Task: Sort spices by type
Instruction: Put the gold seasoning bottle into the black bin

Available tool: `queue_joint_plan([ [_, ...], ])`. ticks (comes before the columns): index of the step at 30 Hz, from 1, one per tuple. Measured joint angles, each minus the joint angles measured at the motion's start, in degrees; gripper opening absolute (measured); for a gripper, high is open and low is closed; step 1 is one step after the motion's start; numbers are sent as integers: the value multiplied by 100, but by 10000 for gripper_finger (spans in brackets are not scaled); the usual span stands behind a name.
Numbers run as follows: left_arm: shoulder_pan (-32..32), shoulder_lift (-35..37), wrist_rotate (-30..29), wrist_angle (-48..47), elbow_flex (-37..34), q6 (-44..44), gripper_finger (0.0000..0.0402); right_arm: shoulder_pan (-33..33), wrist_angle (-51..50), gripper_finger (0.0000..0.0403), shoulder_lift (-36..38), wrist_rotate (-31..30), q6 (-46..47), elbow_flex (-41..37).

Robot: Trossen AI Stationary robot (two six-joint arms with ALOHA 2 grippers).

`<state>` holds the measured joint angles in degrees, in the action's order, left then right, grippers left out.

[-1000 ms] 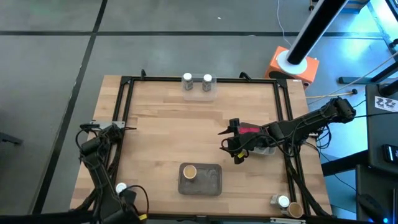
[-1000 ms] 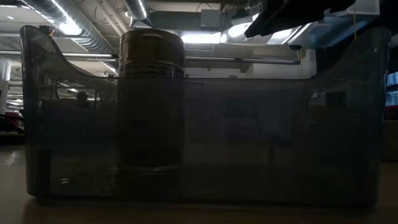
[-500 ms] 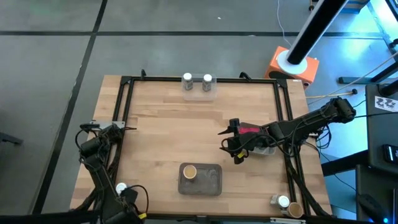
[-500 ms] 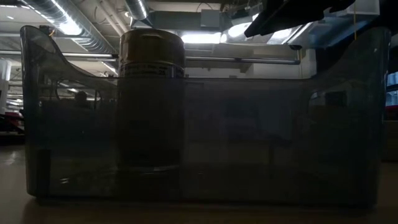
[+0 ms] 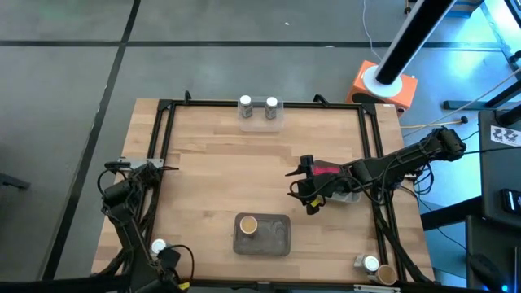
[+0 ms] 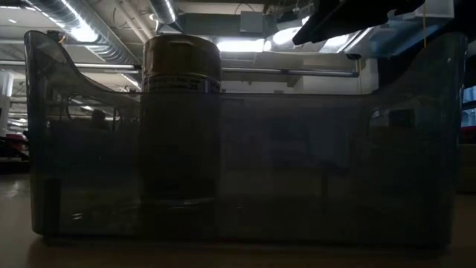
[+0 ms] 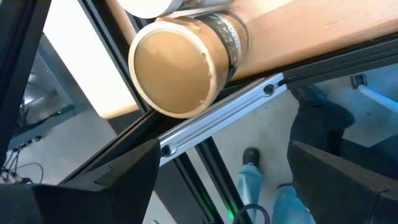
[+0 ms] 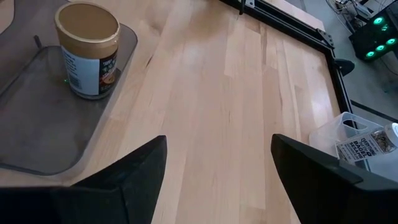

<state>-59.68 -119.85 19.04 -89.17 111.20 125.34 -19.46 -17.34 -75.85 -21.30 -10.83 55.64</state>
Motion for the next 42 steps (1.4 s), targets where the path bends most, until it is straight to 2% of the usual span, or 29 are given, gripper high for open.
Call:
queue_joint_plan([
  [9, 4, 0, -330, 16, 0, -154, 333, 0, -4, 289, 0, 0, 26, 0],
  [22, 79, 50, -272, -15, 217, -281, 333, 0, -66, 289, 0, 0, 18, 0],
  [28, 33, 50, -322, -35, 431, -164, 310, 0, -76, 289, 0, 0, 9, 0],
  [37, -248, 50, -466, -78, 408, 110, 296, 0, -78, 289, 0, 0, 7, 0],
  [42, -291, 52, -580, -78, 48, 25, 295, 0, -71, 289, 0, -1, 4, 0],
])
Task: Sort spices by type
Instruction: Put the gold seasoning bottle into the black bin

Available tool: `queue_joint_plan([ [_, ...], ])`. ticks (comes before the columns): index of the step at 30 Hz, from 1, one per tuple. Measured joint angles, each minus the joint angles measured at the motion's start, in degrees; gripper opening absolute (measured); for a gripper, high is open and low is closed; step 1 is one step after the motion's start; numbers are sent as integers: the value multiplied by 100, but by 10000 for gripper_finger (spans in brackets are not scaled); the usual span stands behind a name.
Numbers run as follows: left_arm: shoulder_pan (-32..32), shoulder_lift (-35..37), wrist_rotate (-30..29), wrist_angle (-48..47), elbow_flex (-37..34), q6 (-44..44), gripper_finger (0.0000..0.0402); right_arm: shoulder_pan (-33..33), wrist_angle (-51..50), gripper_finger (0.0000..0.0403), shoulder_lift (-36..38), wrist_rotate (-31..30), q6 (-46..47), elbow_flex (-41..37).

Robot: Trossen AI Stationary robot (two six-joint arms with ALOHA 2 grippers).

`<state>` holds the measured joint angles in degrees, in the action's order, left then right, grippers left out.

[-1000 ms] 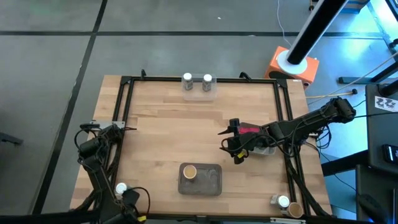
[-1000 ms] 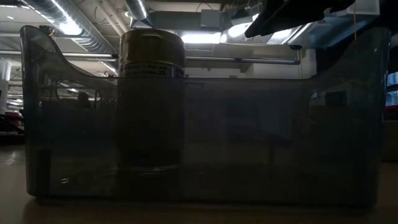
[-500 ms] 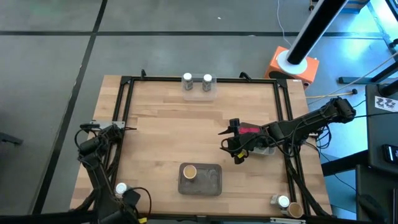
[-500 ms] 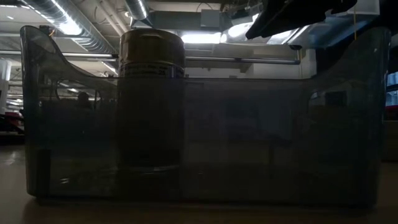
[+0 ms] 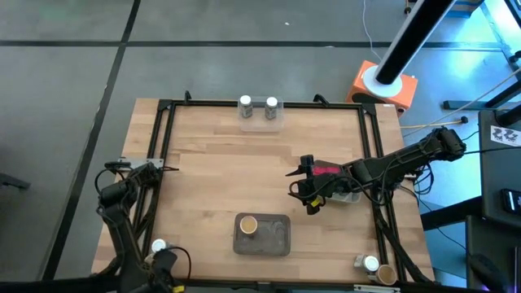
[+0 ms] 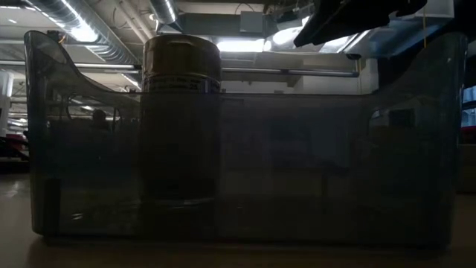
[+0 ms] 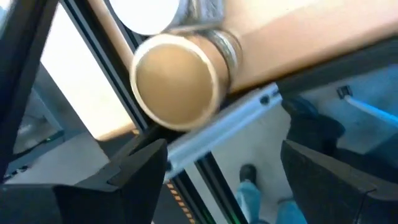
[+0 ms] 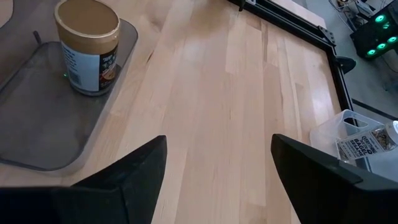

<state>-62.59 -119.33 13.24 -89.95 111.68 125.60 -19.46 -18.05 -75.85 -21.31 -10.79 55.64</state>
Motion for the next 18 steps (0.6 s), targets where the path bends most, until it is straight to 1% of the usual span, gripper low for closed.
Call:
queue_joint_plan([
  [7, 9, -4, -421, 189, -374, -181, 295, 0, -1, 289, 0, -1, 0, 0],
  [14, 11, 12, -528, 254, -701, -456, 295, 0, 26, 289, 0, -1, -2, 0],
  [18, 53, 20, -660, 290, -711, -503, 295, 0, 34, 289, 0, -1, 0, 0],
])
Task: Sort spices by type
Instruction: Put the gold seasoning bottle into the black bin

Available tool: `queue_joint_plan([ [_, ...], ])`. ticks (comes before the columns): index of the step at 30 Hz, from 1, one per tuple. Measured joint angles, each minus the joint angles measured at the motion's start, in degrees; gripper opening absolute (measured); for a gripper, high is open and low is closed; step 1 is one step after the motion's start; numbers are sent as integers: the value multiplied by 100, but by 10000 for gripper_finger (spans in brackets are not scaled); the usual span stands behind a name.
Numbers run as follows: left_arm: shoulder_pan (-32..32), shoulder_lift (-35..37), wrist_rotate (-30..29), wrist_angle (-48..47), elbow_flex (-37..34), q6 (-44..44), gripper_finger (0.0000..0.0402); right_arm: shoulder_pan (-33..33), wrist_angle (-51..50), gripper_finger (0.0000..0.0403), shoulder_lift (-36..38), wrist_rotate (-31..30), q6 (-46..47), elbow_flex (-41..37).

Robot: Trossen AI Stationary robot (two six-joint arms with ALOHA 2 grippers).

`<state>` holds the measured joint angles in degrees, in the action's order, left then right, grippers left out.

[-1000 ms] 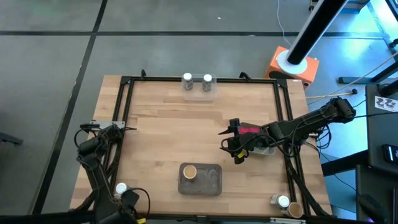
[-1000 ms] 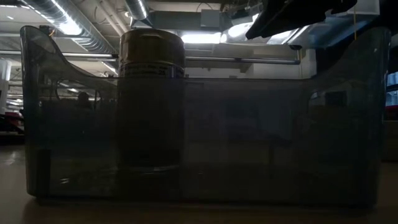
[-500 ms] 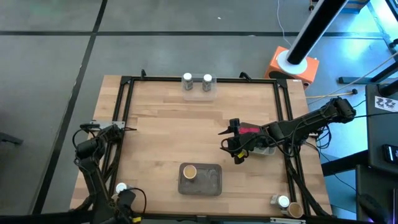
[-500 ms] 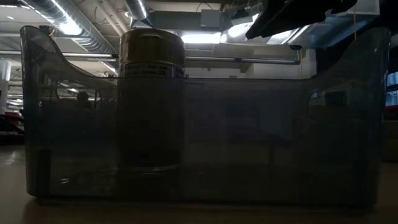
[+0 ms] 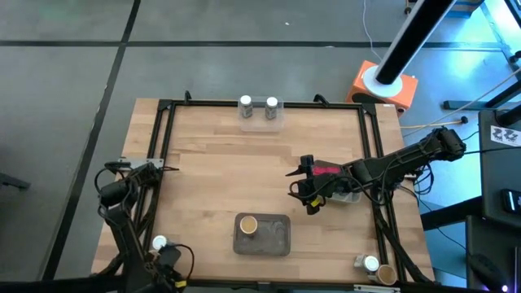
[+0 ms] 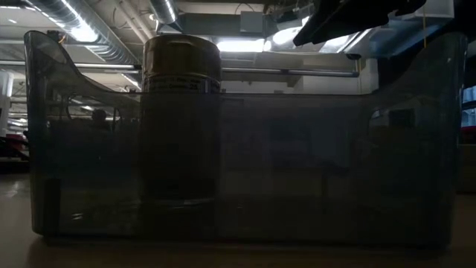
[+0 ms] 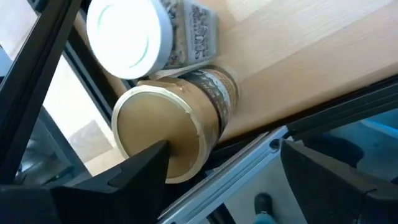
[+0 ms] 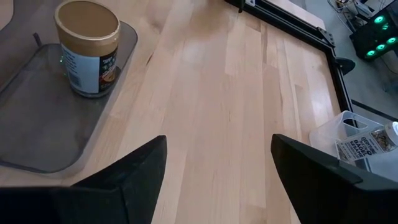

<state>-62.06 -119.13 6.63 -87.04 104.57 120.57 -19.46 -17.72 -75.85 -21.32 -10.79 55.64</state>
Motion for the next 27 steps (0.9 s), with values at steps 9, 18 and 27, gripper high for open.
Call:
queue_joint_plan([
  [9, 399, 0, -266, -20, 0, -468, 295, 0, -17, 289, 0, 0, 27, 0],
  [18, 914, -11, -439, -114, -9, -1070, 295, 0, -11, 289, 0, 0, 33, 0],
  [27, 1285, -63, -1021, -97, 521, -1996, 296, 0, -46, 289, 0, -1, 27, 0],
])
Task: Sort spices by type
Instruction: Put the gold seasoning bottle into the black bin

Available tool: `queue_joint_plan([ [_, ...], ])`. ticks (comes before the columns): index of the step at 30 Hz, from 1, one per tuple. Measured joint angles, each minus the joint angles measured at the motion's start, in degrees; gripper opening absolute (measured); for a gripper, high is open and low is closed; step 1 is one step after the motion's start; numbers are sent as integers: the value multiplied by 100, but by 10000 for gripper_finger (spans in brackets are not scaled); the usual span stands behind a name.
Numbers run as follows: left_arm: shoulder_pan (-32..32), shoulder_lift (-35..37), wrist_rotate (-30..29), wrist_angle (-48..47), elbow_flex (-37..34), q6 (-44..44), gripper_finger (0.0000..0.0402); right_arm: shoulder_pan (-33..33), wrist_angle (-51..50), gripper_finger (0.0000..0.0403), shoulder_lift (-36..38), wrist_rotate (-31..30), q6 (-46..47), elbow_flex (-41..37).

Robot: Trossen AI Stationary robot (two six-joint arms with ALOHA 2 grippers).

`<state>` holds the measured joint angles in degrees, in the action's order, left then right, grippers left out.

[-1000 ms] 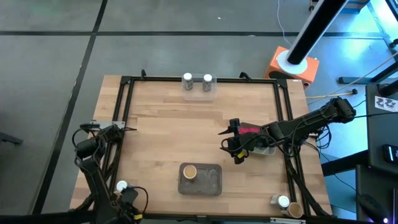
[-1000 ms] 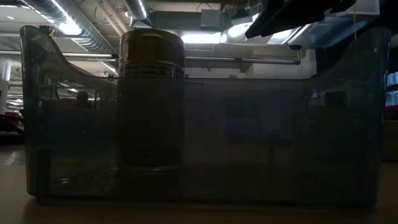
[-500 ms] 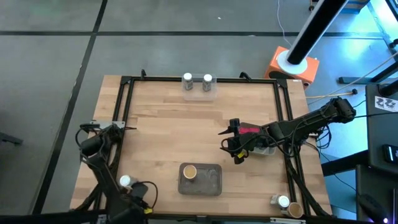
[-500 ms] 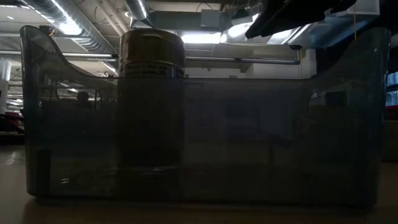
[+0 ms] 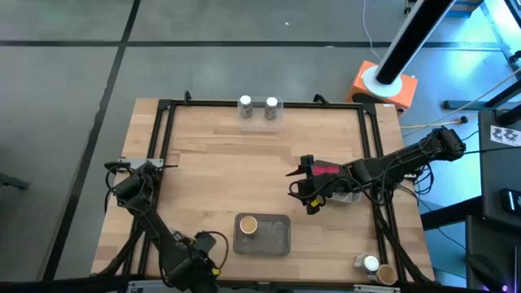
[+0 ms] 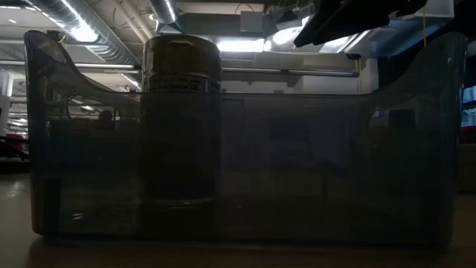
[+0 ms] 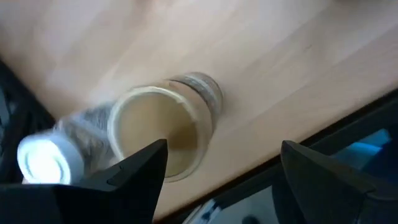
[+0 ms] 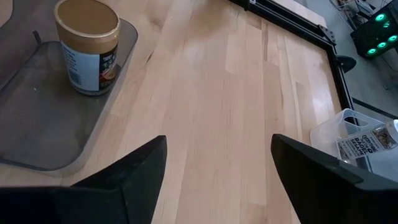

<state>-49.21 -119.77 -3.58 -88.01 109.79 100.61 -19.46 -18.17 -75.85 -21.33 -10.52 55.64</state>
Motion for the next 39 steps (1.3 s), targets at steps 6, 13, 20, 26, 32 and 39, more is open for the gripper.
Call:
queue_joint_plan([
  [6, 102, 85, -303, -141, 318, -594, 296, 0, 2, 289, 0, -1, 0, 0],
  [13, 203, 90, -511, -176, 313, -1242, 297, 0, 0, 289, 0, -1, 90, 0],
  [20, 605, 94, -597, -162, 313, -1563, 301, 0, -149, 289, 0, 1, 152, 0],
  [26, 957, 105, -642, -198, 206, -2292, 341, 0, -181, 289, 0, 1, 168, 0],
  [32, 1064, 105, -549, -198, 182, -3133, 358, 0, -253, 289, 0, 1, 170, 0],
  [39, 1007, 129, -573, -198, 182, -3734, 359, 0, -308, 289, 0, 2, 275, 0],
])
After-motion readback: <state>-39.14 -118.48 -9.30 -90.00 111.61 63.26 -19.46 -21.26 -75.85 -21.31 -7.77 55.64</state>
